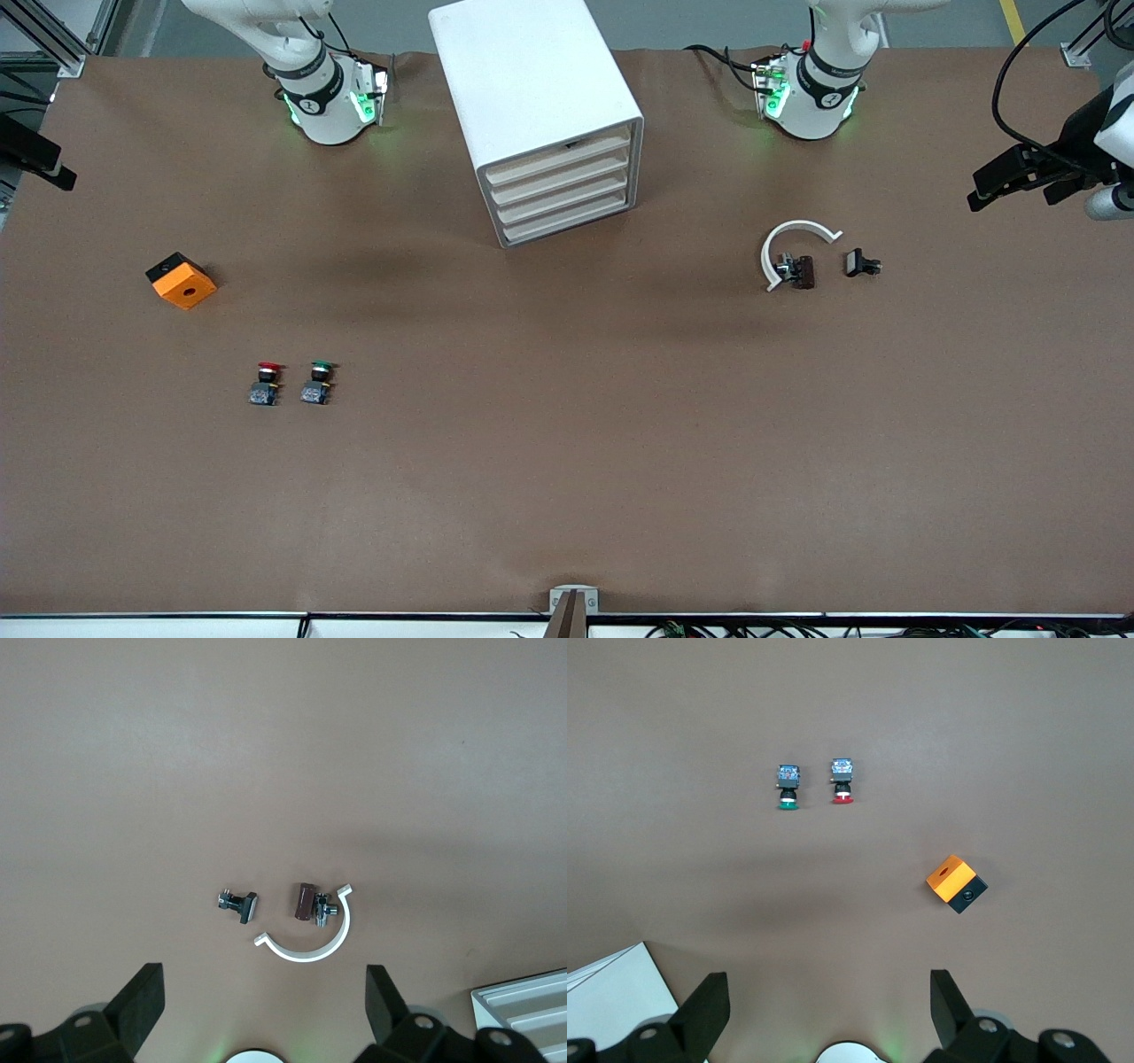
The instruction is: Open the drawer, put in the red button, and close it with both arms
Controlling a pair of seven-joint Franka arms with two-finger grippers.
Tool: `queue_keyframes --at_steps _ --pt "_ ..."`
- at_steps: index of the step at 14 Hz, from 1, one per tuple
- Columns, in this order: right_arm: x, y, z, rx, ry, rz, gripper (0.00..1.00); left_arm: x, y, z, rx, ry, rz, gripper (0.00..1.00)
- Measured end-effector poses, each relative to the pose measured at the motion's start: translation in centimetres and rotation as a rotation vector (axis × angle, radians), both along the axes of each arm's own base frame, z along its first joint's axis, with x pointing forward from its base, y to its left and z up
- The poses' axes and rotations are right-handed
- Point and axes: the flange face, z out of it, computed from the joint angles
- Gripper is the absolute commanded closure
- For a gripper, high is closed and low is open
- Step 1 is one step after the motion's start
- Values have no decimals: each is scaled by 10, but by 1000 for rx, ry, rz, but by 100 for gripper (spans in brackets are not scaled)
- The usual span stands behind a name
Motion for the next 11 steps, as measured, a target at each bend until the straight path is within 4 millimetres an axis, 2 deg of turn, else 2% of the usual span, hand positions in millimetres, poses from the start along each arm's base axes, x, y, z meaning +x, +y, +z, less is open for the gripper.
queue_keyframes --at_steps 4,6,11 --pt "-1 0 0 1 5 0 0 10 -2 -26 1 70 -4 0" --pt "-1 -2 -1 1 11 -4 0 18 -11 -44 3 107 -21 0" --pt "-4 -14 -2 2 18 -28 0 46 -68 -115 11 203 -89 0"
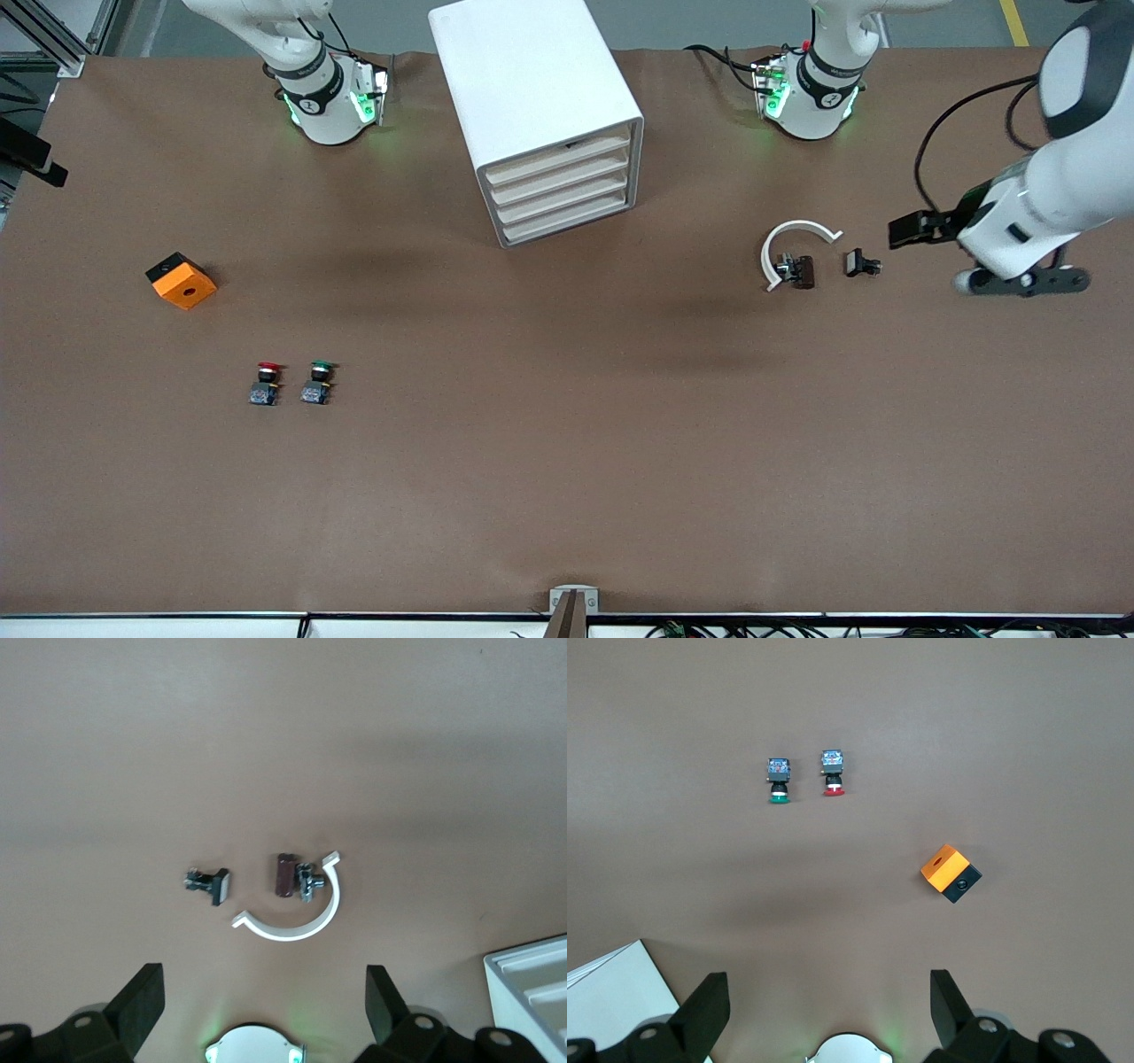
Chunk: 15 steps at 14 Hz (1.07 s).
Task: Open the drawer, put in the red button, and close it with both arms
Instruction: 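Reach the left gripper to the cabinet drawer while the right gripper reaches the buttons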
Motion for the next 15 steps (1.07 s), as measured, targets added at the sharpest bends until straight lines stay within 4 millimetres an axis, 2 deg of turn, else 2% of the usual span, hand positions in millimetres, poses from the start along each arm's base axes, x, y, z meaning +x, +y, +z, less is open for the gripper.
queue_keyframes --at_steps 5,7,10,13,15 --pt "0 0 0 0 3 0 0 20 -54 -64 26 41 76 0" --pt "0 0 0 0 3 1 0 25 -76 -79 38 58 138 0" --pt "1 -1 -3 1 11 0 0 34 -115 -100 53 100 324 0" --pt "13 1 -22 3 46 5 0 26 -160 -129 112 167 513 0" --pt "28 1 -47 6 94 8 0 18 -185 -143 124 239 651 0"
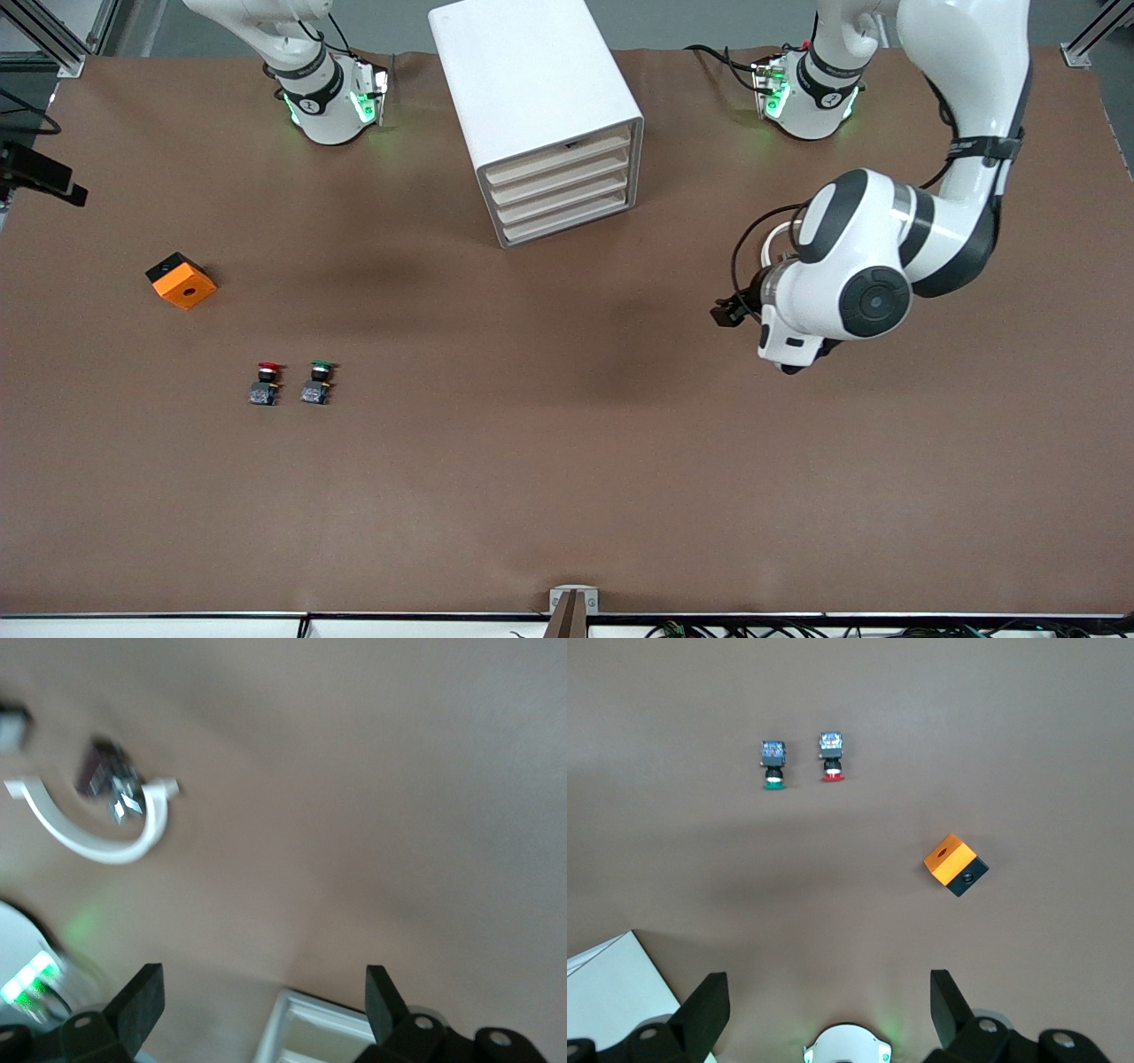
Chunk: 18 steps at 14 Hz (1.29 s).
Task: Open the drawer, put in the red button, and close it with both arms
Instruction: 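Reach the left gripper to the cabinet drawer while the right gripper reaches the buttons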
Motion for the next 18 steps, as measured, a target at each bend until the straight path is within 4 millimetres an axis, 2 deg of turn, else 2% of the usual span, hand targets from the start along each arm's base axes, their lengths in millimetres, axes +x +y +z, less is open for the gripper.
queue_keyframes --at_steps 3,4,5,7,9,11,14,17,18 --pt "31 -5 -57 3 81 6 0 3 -25 -14 5 115 267 0" --pt "43 -10 -70 -12 69 21 0 7 -33 -19 5 156 352 0" --pt "52 -15 -77 -33 42 35 0 10 -40 -25 3 198 420 0" --pt "59 -20 -76 -49 2 36 0 10 -56 -38 4 290 518 0" --pt "64 -23 -71 -56 -43 33 0 0 -70 -52 31 414 572 0" --pt "70 -31 -82 -53 -82 18 0 -15 -81 -68 79 561 596 0" --pt "85 -40 -136 -42 -101 -11 0 -36 -93 -102 211 763 648 0" --pt "97 -36 -189 -37 -90 -38 0 -54 -94 -133 335 907 653 0" --pt "100 -34 -200 -35 -92 -38 0 -61 -97 -137 367 940 638 11"
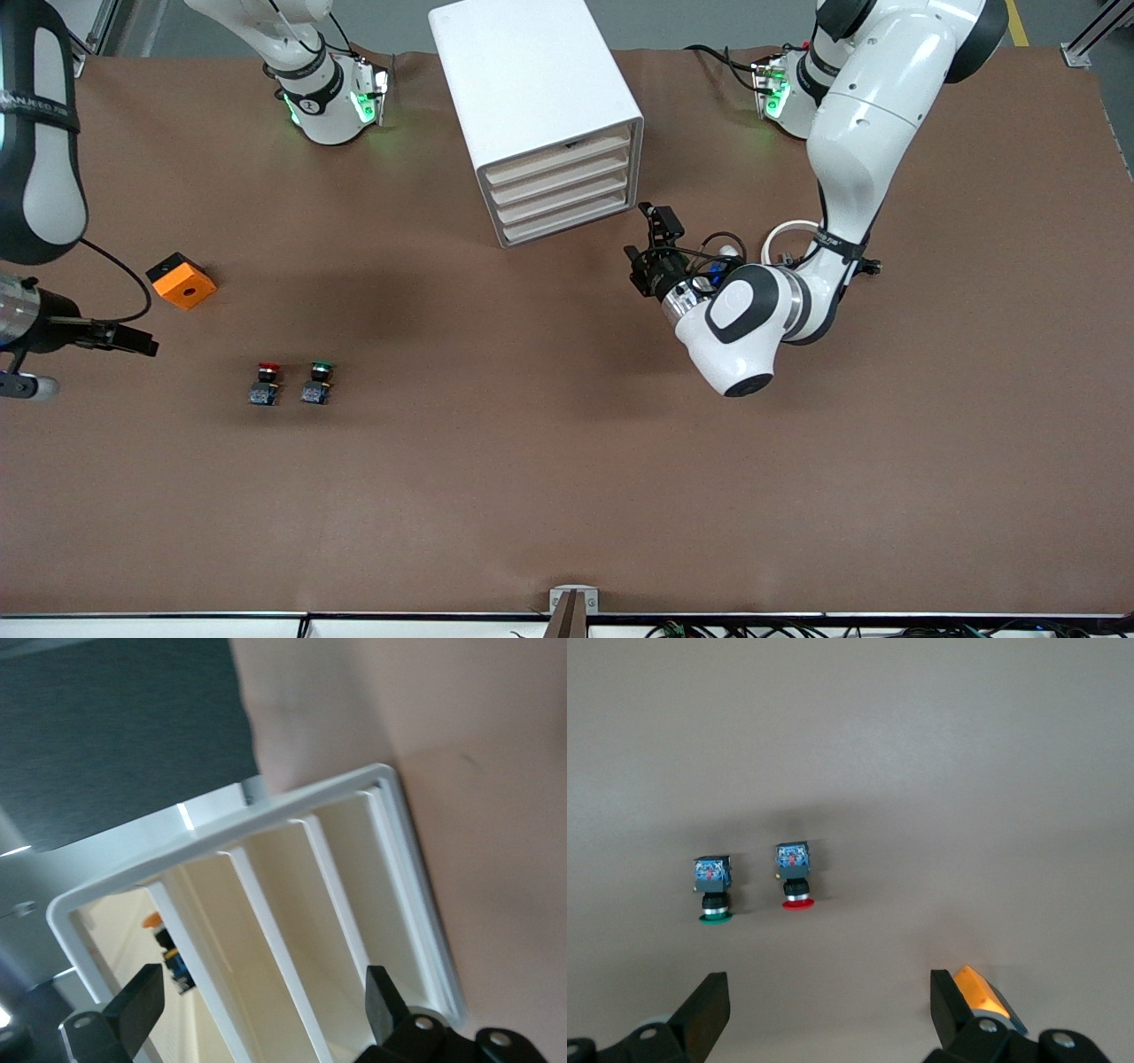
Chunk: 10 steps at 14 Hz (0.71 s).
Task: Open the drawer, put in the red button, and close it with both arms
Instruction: 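Reach the left gripper to the cabinet drawer while the right gripper reaches the buttons, then grip the drawer front with the left gripper while the right gripper grasps the red button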
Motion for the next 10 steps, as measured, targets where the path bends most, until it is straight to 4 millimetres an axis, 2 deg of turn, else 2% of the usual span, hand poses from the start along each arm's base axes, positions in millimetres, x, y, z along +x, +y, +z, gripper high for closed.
queue_keyframes --at_steps 1,2,6,10 --pt "4 2 -9 1 -8 2 0 -7 -4 -2 9 35 -18 28" --pt "9 5 -21 0 -17 5 0 -15 -10 -3 12 64 -35 36" --pt "29 8 -83 -6 -35 14 0 -42 -34 -15 16 133 -66 39" --pt "41 13 -126 -9 -63 16 0 -53 -37 -45 36 196 -62 50"
